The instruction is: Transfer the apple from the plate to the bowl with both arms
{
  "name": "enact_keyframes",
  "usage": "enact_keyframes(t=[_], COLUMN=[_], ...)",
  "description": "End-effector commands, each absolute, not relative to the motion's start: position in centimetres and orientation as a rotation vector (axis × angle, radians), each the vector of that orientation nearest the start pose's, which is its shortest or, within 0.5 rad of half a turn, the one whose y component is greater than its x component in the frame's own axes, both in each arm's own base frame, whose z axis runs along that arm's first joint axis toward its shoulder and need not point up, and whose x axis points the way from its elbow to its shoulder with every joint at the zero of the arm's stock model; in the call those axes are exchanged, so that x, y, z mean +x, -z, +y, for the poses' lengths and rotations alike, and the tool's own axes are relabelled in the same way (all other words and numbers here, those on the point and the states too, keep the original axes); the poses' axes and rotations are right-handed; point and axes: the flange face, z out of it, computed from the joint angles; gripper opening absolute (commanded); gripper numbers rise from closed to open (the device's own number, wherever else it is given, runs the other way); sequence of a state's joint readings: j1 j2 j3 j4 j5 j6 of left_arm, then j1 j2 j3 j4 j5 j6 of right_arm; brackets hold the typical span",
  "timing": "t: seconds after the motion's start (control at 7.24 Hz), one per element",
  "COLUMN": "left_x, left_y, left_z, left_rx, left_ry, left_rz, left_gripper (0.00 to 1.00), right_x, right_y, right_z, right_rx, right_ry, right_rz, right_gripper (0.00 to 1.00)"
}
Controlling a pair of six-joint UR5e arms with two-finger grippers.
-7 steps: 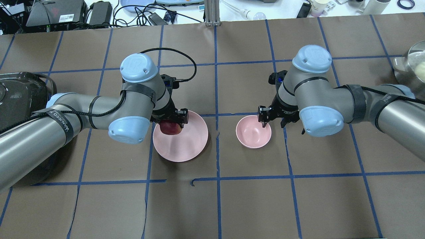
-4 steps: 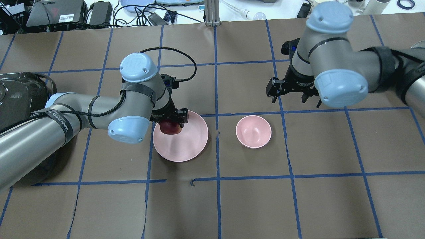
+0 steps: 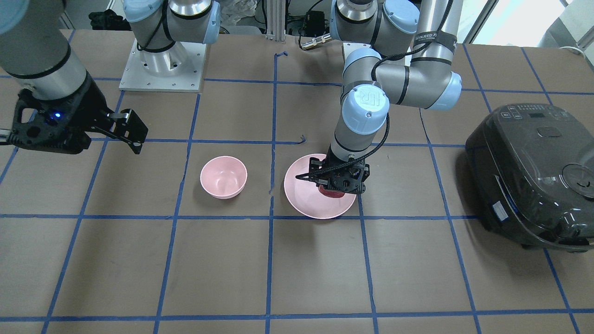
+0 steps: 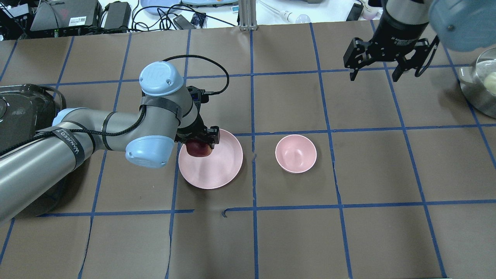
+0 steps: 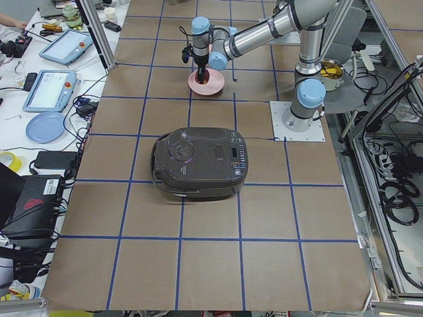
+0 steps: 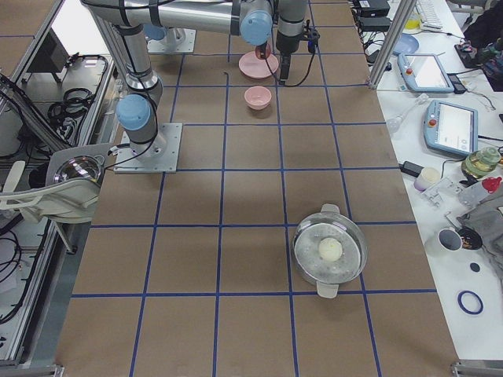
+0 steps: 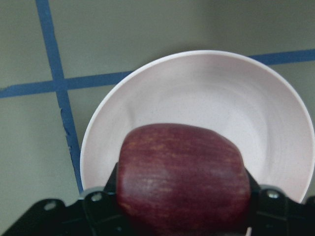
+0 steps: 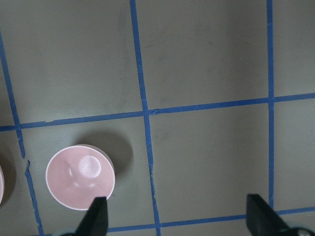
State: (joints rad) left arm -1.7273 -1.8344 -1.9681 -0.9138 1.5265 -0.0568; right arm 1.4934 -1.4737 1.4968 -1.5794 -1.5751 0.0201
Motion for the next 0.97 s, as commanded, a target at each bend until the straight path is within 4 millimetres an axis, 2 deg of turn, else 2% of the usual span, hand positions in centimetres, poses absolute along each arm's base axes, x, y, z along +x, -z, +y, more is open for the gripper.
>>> enact_keyframes(t=[0.0,0.14,0.41,0.55,0.83], left_x=[-21.7,-22.0,-22.6,-22.9,-23.0], left_y=[-23.5,-24.0,-26.6,-27.3,-27.3], left_z=[-49.3,-49.5,-50.7,-50.5,-50.4], left_rx=[0.157,0.162,0.159,0.165,0.163], left_ry=[-0.001,-0.009,-0.035,-0.045,-0.046], left_rz=[3.184,3.191,3.192,3.189,3.192], left_gripper=[0.08,0.08,0.04,0.02,0.0], right_x=[9.0,9.0,9.0,9.1,9.1], right_y=[-51.6,-51.5,-51.6,-51.6,-51.5], right_z=[-52.1,-52.1,-51.9,-51.9,-51.9], right_rx=[0.16,0.16,0.158,0.156,0.156], right_ry=[0.084,0.085,0.077,0.077,0.073], right_rz=[3.128,3.126,3.128,3.128,3.128], right_gripper=[1.0,1.0,1.0,1.0,1.0])
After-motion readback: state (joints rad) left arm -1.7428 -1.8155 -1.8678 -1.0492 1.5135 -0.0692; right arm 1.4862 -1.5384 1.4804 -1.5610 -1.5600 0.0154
